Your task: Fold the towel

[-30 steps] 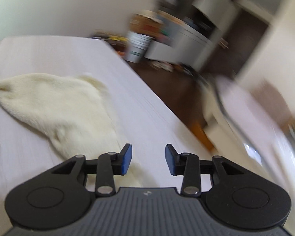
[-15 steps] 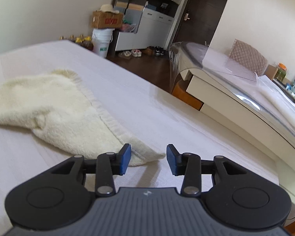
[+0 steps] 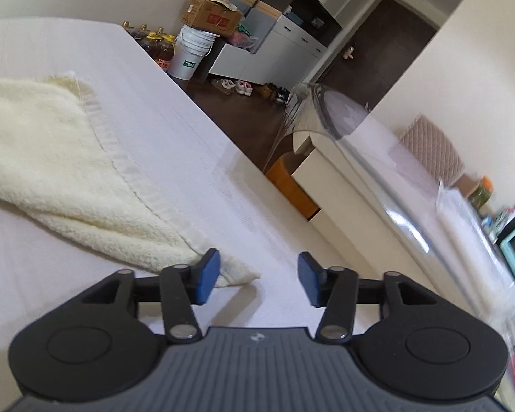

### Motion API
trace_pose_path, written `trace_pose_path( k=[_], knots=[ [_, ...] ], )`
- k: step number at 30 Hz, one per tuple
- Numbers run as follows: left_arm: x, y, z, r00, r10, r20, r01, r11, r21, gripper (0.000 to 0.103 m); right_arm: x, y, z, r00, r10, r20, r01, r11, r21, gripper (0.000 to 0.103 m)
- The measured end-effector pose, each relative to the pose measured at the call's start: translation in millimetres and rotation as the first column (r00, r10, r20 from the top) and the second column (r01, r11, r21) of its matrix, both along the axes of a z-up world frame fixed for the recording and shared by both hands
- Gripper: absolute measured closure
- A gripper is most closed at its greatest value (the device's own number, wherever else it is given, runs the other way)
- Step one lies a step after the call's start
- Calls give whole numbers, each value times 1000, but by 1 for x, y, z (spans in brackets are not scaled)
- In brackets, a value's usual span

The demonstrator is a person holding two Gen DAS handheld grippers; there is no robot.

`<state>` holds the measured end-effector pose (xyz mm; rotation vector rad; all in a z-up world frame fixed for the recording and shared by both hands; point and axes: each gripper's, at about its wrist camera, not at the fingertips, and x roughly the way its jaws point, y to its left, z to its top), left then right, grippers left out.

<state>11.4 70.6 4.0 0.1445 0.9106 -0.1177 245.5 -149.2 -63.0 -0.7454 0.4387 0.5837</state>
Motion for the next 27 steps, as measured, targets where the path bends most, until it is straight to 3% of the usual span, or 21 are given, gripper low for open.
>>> trace_pose_path(
  k=[4, 9, 13, 16, 21, 22, 23, 27],
  knots=[
    [0, 2, 2, 1000, -4, 13, 5, 999, -50, 57, -17, 3, 6, 1000, -10, 13, 9, 1000, 16, 52],
    [9, 9, 8, 998, 3, 56, 0, 998, -64, 54, -58, 4, 22, 1000, -18, -1, 18, 990, 139, 52],
    [23, 13, 10, 996, -54, 74, 57, 998, -41, 54, -115, 19, 28, 996, 73, -59, -54, 961, 271, 56],
    [33, 17, 11, 992, -106, 73, 111, 992, -60, 54, -144, 35, 25, 991, 122, -59, -99, 948, 302, 56],
    [51, 25, 17, 961, -257, 99, 268, 955, -126, 54, -209, 76, 24, 950, 301, -78, -249, 886, 391, 56],
    [61, 27, 18, 950, -295, 99, 307, 941, -144, 54, -223, 86, 24, 935, 347, -79, -291, 872, 393, 62],
    [66, 27, 18, 944, -317, 94, 328, 933, -146, 54, -232, 94, 23, 925, 374, -74, -318, 864, 390, 66],
    [86, 21, 12, 925, -377, 51, 381, 916, -128, 54, -259, 120, 16, 898, 429, -96, -364, 848, 385, 67]
  ],
)
